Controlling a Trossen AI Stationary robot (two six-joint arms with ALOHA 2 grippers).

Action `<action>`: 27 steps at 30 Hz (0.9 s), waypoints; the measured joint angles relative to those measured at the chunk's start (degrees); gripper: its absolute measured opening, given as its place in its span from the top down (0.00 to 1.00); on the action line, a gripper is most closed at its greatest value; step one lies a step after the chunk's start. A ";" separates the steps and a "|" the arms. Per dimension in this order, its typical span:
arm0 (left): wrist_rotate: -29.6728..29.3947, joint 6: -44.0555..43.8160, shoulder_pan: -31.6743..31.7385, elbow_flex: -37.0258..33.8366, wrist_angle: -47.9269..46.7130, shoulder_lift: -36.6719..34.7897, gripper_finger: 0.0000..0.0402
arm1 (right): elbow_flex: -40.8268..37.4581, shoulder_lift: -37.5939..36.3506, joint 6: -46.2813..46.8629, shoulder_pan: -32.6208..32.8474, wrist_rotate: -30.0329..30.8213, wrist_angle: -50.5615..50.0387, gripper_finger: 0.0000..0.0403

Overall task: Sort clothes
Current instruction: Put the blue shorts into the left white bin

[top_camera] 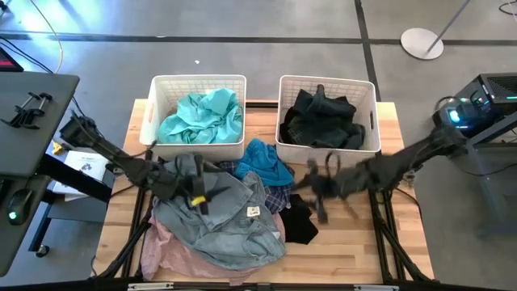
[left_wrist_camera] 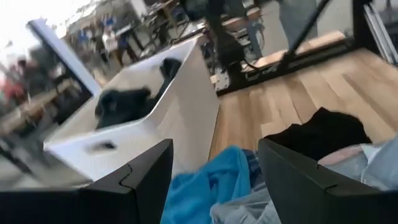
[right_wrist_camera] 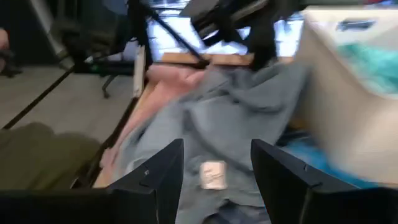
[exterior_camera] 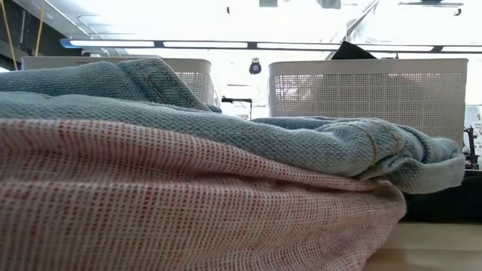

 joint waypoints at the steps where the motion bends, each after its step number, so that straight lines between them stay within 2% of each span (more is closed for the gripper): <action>1: -0.09 1.62 -0.58 0.57 0.96 1.55 0.45 | -1.52 1.57 1.16 2.03 1.38 2.33 0.56; 5: 0.49 1.80 -1.23 3.64 2.43 7.65 0.48 | -4.08 7.63 10.09 6.99 4.29 5.64 0.56; 12: 7.43 -14.24 5.08 10.16 1.65 19.49 0.50 | -2.30 15.80 27.30 11.40 4.72 5.28 0.56; 15: 12.07 -21.66 9.63 14.60 -2.58 24.82 0.50 | -1.14 17.31 32.39 13.57 4.95 4.89 0.56; 18: 19.32 -24.81 13.79 18.60 -6.83 30.84 0.49 | 0.01 17.95 34.79 16.16 8.74 4.80 0.56; 20: 21.29 -25.53 16.25 21.18 -8.40 35.11 0.47 | 0.62 17.93 34.63 17.97 12.49 4.99 0.56; 27: 19.19 -28.38 23.13 27.12 -11.18 47.01 0.37 | 1.97 17.91 32.18 22.43 23.07 5.17 0.56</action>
